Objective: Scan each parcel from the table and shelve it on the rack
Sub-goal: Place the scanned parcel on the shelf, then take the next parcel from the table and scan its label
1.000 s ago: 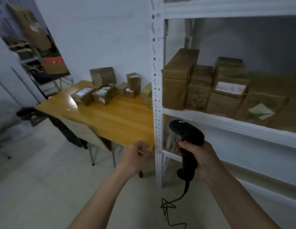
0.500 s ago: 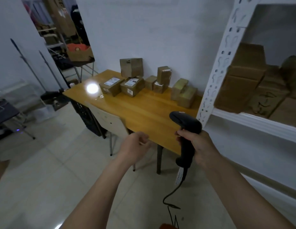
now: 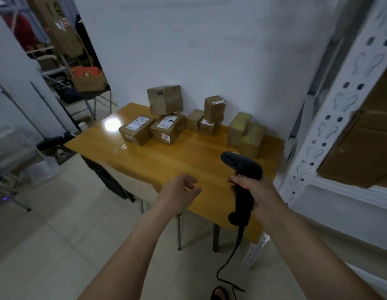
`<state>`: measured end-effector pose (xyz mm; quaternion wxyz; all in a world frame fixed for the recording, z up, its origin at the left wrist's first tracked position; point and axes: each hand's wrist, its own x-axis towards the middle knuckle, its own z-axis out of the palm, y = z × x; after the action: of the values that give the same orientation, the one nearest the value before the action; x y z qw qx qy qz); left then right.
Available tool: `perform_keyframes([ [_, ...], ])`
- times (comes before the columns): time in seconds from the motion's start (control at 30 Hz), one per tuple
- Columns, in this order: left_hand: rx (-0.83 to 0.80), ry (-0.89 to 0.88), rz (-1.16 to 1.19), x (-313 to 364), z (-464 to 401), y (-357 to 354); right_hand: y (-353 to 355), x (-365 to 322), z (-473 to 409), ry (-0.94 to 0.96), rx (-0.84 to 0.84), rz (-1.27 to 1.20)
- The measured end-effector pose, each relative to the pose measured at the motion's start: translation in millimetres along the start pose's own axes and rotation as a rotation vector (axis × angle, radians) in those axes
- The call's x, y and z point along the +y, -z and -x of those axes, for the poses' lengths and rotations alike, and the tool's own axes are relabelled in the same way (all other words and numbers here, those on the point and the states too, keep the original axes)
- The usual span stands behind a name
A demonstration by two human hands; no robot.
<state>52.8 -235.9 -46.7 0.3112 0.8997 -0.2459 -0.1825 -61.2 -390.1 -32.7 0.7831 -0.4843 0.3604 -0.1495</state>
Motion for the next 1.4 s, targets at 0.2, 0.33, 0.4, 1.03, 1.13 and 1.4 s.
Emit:
perform_keyframes([
  [0.2, -0.014, -0.032, 0.036, 12.6, -105.0, 9.6, -16.2, -27.6, -79.9, -0.041, 0.043, -0.030],
  [0.33, -0.010, -0.011, 0.008, 0.7, -155.6, 9.4, -36.3, -46.7, -120.3, -0.067, 0.104, -0.062],
  [0.4, -0.022, -0.002, 0.005, -2.1, -175.2, 9.0, -45.1, -54.2, -135.0, -0.079, 0.105, -0.069],
  [1.03, -0.176, -0.128, -0.118, 39.9, -466.2, 17.8, -96.4, -121.7, -306.9, -0.119, 0.284, -0.085],
  [1.13, -0.168, -0.122, -0.149, 41.5, -505.9, 13.9, -100.8, -124.2, -324.1, -0.145, 0.326, -0.076],
  [1.4, -0.117, -0.165, -0.199, 62.5, -577.0, -9.2, -97.5, -123.3, -355.9, -0.177, 0.338, -0.097],
])
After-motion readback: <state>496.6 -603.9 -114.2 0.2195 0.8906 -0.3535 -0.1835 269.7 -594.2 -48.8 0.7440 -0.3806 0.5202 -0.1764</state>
